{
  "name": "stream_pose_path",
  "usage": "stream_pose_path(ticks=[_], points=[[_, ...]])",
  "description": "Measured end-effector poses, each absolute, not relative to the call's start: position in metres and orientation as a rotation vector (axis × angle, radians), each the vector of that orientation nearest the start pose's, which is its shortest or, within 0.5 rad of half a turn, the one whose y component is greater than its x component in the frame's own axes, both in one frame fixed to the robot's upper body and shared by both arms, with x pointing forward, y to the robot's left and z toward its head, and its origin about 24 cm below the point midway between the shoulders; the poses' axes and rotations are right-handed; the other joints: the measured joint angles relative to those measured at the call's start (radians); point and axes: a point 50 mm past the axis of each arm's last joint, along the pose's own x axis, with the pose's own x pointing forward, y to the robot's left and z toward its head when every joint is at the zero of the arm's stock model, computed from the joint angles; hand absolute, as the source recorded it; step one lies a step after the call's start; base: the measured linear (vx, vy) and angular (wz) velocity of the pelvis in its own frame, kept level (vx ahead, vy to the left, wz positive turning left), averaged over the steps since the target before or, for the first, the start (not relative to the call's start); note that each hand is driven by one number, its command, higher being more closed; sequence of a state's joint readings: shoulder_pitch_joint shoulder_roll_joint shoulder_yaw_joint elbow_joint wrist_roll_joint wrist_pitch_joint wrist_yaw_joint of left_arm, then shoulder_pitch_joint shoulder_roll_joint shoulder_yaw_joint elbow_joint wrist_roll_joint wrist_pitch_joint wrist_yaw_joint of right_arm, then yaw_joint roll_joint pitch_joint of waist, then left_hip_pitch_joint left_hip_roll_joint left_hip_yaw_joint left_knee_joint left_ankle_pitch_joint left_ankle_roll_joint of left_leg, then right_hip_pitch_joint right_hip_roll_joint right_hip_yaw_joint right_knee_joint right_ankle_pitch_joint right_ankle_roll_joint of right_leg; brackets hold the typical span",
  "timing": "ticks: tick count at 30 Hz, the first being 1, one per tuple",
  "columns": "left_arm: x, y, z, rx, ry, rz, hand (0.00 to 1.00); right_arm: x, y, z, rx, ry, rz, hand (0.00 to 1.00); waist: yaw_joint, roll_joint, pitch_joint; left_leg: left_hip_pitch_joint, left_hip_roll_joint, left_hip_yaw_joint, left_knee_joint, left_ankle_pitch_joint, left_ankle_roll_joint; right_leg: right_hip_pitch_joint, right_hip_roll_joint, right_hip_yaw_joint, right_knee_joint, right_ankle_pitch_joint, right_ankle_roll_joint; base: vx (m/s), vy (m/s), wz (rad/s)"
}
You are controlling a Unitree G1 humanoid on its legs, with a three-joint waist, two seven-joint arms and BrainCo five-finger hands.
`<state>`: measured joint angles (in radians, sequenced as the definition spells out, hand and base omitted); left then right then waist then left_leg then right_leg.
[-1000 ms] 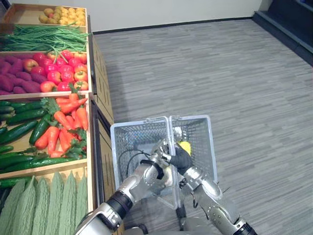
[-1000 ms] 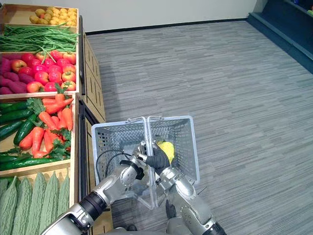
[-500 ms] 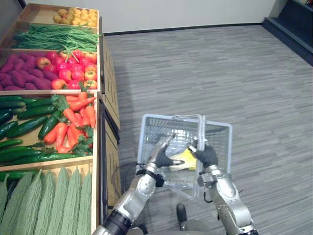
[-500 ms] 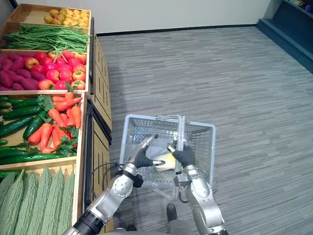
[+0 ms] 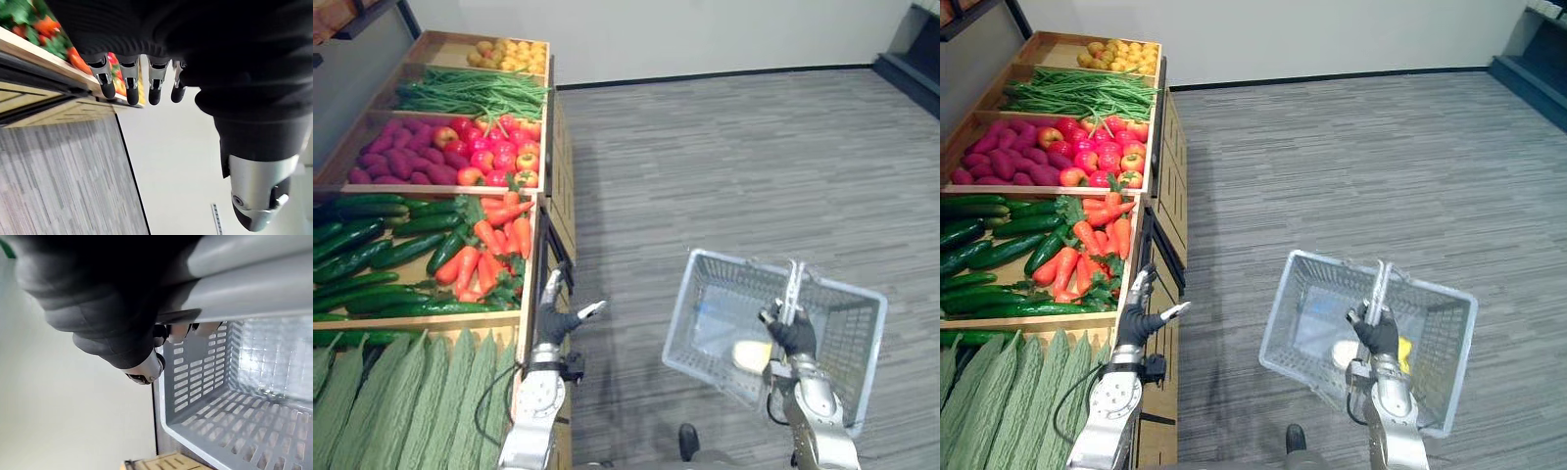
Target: Pick vegetable in the basket
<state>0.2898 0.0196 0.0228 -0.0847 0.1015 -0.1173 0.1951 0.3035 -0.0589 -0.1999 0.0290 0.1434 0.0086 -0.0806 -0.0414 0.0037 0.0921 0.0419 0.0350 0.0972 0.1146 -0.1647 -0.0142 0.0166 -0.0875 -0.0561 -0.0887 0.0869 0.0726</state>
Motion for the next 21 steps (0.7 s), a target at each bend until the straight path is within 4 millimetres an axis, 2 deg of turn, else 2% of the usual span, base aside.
stream_pose_path(ticks=[3,6,7,9,11,12,13,14,15,16,18,19,21], points=[[0.178,0.196,0.005,0.143,0.119,0.326,0.0,0.161,-0.226,-0.03,0.038,0.343,-0.388,1.0,0.002,-0.009,-0.005,0.002,0.0,-0.001,0.0,-0.001,0.0,0.004,-0.002,-0.001,0.001,0.0,0.0,0.02,0.014,0.06],[0.175,0.2,0.002,0.14,0.145,0.353,0.0,0.161,-0.224,-0.031,0.038,0.346,-0.399,1.0,0.012,-0.024,-0.011,-0.002,0.001,0.004,0.013,-0.017,0.006,0.007,-0.003,-0.001,0.007,-0.009,0.004,-0.01,0.002,-0.01],[0.174,0.2,0.0,0.134,0.155,0.362,0.0,0.16,-0.225,-0.031,0.033,0.347,-0.401,1.0,0.023,-0.027,-0.011,-0.005,0.004,0.012,0.039,-0.047,0.005,0.005,-0.002,-0.001,0.03,-0.032,0.009,-0.04,0.013,-0.12],[0.169,0.199,-0.004,0.124,0.178,0.37,0.0,0.16,-0.226,-0.031,0.029,0.347,-0.408,1.0,0.032,-0.027,-0.012,-0.013,0.016,0.026,0.097,-0.099,0.014,-0.035,0.0,0.002,0.138,-0.119,0.013,0.0,0.027,-0.12],[0.164,0.199,-0.007,0.127,0.203,0.375,0.0,0.162,-0.225,-0.03,0.026,0.342,-0.406,1.0,0.039,-0.035,-0.01,-0.035,0.026,0.044,0.18,-0.159,0.017,-0.108,-0.013,0.001,0.317,-0.225,0.022,0.05,0.035,0.0],[0.163,0.199,-0.008,0.128,0.206,0.375,0.0,0.162,-0.225,-0.03,0.02,0.343,-0.407,1.0,0.039,-0.041,-0.007,-0.042,0.027,0.042,0.207,-0.178,0.017,-0.129,-0.021,-0.002,0.382,-0.245,0.027,0.1,0.034,0.04],[0.163,0.199,-0.008,0.127,0.212,0.376,0.0,0.162,-0.225,-0.03,0.014,0.343,-0.406,1.0,0.04,-0.044,-0.001,-0.045,0.03,0.04,0.248,-0.214,0.023,-0.187,-0.037,-0.023,0.536,-0.275,0.033,0.12,0.034,0.09],[0.164,0.198,-0.008,0.128,0.212,0.371,0.0,0.164,-0.224,-0.029,0.007,0.34,-0.403,1.0,0.041,-0.045,0.015,-0.023,0.031,0.031,0.26,-0.228,0.047,-0.287,-0.067,-0.057,0.774,-0.262,0.014,0.21,0.017,0.22],[0.164,0.198,-0.008,0.132,0.214,0.368,0.0,0.163,-0.223,-0.03,0.008,0.345,-0.405,1.0,0.035,-0.038,0.022,-0.006,0.032,0.013,0.263,-0.236,0.05,-0.322,-0.077,-0.075,0.842,-0.281,0.014,0.32,0.004,0.43],[0.166,0.197,-0.007,0.139,0.206,0.36,0.0,0.163,-0.222,-0.03,0.003,0.343,-0.412,1.0,0.023,-0.034,0.025,0.016,0.037,-0.008,0.263,-0.253,0.051,-0.356,-0.084,-0.093,0.867,-0.305,0.007,0.42,-0.048,0.58],[0.174,0.196,-0.001,0.148,0.174,0.354,0.0,0.169,-0.224,-0.025,-0.003,0.319,-0.419,1.0,0.015,-0.04,0.021,0.031,0.046,-0.04,0.265,-0.266,0.036,-0.403,-0.087,-0.111,0.781,-0.31,0.005,0.4,-0.101,0.63],[0.181,0.195,0.003,0.147,0.15,0.347,0.0,0.17,-0.225,-0.024,-0.016,0.315,-0.416,1.0,0.001,-0.036,0.023,0.037,0.061,-0.075,0.261,-0.275,0.025,-0.433,-0.078,-0.107,0.698,-0.298,0.001,0.46,-0.196,0.73],[0.191,0.192,0.008,0.136,0.118,0.341,0.0,0.173,-0.23,-0.023,-0.038,0.31,-0.419,1.0,-0.001,-0.018,0.034,0.08,0.1,-0.101,0.228,-0.283,-0.001,-0.466,-0.03,-0.072,0.538,-0.203,-0.016,0.5,-0.234,0.68]])
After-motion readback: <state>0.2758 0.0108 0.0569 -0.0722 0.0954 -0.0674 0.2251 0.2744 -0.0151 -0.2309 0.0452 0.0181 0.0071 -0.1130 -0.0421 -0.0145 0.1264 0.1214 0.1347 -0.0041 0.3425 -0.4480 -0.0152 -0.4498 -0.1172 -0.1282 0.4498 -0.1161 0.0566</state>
